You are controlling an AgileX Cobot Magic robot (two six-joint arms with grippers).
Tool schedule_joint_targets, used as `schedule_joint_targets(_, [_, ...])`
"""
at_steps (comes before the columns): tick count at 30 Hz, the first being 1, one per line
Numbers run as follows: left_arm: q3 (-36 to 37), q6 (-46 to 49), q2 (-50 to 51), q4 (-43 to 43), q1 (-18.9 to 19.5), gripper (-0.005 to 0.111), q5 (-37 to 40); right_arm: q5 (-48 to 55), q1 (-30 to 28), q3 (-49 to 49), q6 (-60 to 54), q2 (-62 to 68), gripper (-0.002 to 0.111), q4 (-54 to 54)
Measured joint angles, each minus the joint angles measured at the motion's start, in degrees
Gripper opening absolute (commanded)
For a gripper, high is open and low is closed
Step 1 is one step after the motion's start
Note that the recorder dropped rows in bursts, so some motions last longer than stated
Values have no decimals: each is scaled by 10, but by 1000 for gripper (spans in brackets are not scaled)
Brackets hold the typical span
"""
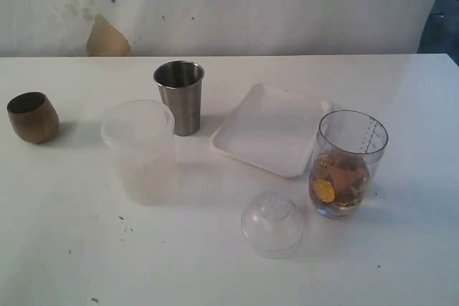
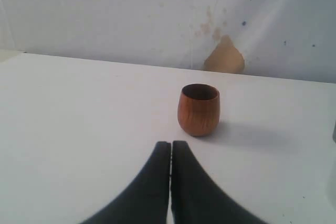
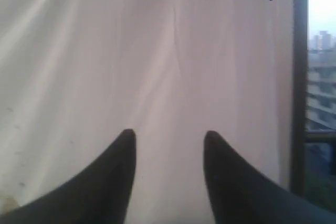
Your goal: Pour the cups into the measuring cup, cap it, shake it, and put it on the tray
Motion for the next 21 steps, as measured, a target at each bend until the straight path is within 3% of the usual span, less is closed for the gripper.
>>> schedule_joint_targets(4, [0, 0, 0, 0, 0, 1, 0, 237, 2, -137, -61, 129, 57, -13])
schedule_joint_targets(7, [0, 0, 0, 0, 0, 1, 0, 428, 3, -221, -198, 221, 55, 76])
schedule_joint_targets(10, [0, 0, 0, 0, 0, 1, 0, 583, 3, -280, -335, 298, 54, 233])
schedule_joint_targets(13, [0, 0, 0, 0, 0, 1, 0, 628, 3, -314, -457, 361, 54, 420])
schedule_joint_targets(14, [0, 0, 0, 0, 0, 1, 0, 630, 10, -323, -549, 394, 54, 558])
schedule_joint_targets(16, [0, 0, 0, 0, 0, 1, 0, 643, 45, -328, -658, 440, 51, 678])
schedule_joint_targets(17, [0, 0, 0, 0, 0, 1, 0, 644, 60, -328, -672, 451, 51, 691])
schedule_joint_targets(21, [0, 0, 0, 0, 0, 1, 0, 620, 222, -328, -673, 528, 51, 618])
